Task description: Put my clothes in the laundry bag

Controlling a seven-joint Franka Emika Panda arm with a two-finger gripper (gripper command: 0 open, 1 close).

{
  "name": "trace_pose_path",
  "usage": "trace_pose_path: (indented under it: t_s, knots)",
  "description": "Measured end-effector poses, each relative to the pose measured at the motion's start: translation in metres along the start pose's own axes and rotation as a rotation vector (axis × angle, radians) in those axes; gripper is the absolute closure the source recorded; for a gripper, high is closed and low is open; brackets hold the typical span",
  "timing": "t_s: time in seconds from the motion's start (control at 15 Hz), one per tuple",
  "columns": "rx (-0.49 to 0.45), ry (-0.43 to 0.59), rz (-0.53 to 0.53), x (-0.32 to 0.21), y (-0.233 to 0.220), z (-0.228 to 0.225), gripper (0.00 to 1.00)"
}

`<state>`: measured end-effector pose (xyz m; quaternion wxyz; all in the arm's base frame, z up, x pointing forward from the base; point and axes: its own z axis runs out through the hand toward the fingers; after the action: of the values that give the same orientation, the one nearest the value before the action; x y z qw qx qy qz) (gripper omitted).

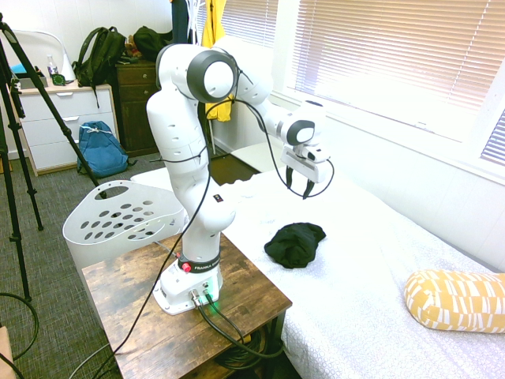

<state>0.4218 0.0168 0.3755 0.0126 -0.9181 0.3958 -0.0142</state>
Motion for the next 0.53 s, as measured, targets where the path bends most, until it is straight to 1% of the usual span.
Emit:
trace_pose_path:
  t_s: [0.2,0.33,0.4,0.53]
  knots:
    - [0.01,0.011,0.005,0.003,-0.003,0.004,0.0]
    - [0.029,0.024,-0.001,0.011,-0.016,0.012,0.0]
    - [0.035,0.023,-0.002,0.018,-0.025,0.022,0.0]
    - [0.037,0.015,-0.009,0.034,-0.043,0.059,0.0]
